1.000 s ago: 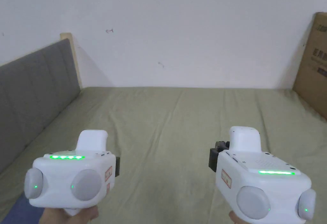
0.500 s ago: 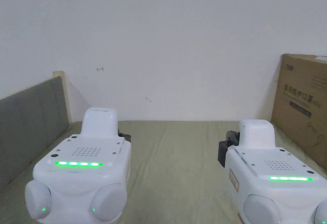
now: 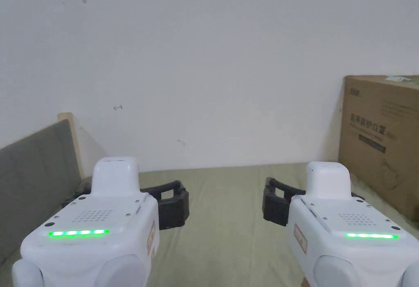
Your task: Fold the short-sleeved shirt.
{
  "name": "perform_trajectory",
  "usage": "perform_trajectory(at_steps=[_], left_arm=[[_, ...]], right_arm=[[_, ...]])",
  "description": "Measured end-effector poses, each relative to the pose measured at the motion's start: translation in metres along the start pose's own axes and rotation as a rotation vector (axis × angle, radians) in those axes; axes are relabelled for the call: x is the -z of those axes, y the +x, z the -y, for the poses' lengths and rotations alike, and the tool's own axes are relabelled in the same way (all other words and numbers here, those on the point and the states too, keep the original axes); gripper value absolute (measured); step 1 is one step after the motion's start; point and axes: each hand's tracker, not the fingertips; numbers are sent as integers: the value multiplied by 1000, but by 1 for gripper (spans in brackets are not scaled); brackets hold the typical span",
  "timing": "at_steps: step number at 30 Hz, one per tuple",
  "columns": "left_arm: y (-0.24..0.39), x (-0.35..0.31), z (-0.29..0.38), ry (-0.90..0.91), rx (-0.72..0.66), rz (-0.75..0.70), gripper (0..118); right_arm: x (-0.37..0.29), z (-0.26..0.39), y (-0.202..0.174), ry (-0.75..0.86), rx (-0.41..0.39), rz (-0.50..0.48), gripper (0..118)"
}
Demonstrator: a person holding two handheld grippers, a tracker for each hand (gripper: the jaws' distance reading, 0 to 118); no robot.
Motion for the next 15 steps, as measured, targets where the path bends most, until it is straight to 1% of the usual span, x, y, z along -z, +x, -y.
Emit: perform_trajectory(at_steps=[2, 4, 6, 8, 11, 14, 15], left_arm=[[1, -3, 1, 39, -1, 19, 113], [2, -4, 2, 78, -19, 2, 113], [2, -5, 5, 98, -22, -43, 113], [2, -4, 5, 92, -4, -60, 113], [5, -5, 7, 93, 62, -55, 113], [9, -4, 10, 87, 87, -49, 113], [11, -3, 12, 71, 98, -70, 113]], right_arm=[[1, 1, -1, -4, -10, -16, 89], [3, 3, -3, -4, -29, -17, 89], [4, 4, -4, -2, -43, 3, 89], [6, 4, -3, -10, -38, -1, 89], [8, 5, -2, -24, -25, -10, 89], [10, 9, -3, -31, -34, 4, 89], [11, 10, -4, -37, -38, 6, 89]])
